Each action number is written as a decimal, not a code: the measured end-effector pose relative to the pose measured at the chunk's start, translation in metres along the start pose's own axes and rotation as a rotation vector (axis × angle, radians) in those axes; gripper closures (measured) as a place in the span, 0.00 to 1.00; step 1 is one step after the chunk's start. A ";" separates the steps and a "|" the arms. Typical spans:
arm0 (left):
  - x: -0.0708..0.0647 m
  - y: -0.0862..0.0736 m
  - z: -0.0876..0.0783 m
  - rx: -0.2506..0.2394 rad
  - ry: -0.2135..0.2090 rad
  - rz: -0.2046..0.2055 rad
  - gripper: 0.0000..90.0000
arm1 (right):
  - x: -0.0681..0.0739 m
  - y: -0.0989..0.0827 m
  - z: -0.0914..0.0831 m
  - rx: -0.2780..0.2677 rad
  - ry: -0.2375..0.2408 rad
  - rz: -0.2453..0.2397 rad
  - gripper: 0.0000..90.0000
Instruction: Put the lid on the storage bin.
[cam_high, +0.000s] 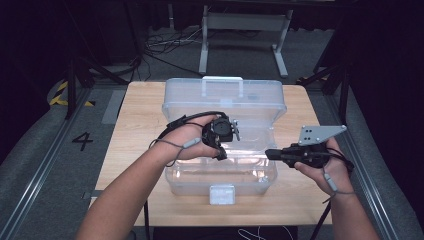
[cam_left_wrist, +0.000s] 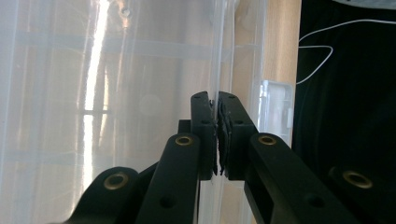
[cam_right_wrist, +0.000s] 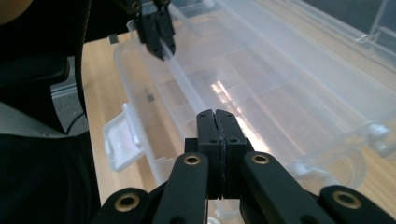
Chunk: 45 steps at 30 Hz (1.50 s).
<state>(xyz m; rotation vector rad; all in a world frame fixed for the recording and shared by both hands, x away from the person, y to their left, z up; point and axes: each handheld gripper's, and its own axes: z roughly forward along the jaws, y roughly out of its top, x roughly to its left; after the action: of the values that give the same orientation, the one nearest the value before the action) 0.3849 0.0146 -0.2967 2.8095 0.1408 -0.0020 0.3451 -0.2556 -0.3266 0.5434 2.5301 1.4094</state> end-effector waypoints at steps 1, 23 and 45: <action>-0.001 0.000 0.000 -0.002 0.006 -0.002 0.96 | -0.002 0.000 -0.002 -0.029 -0.017 0.010 1.00; -0.013 -0.005 -0.001 0.009 0.060 -0.028 0.96 | -0.016 -0.007 -0.017 -0.193 -0.123 0.158 1.00; -0.022 -0.011 -0.017 -0.060 0.086 -0.020 0.92 | -0.020 -0.010 -0.011 -0.161 -0.131 0.192 1.00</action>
<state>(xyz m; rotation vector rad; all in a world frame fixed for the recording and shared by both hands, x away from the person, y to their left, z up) 0.3614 0.0284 -0.2837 2.7488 0.1856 0.1163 0.3575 -0.2775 -0.3293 0.8369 2.2891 1.5685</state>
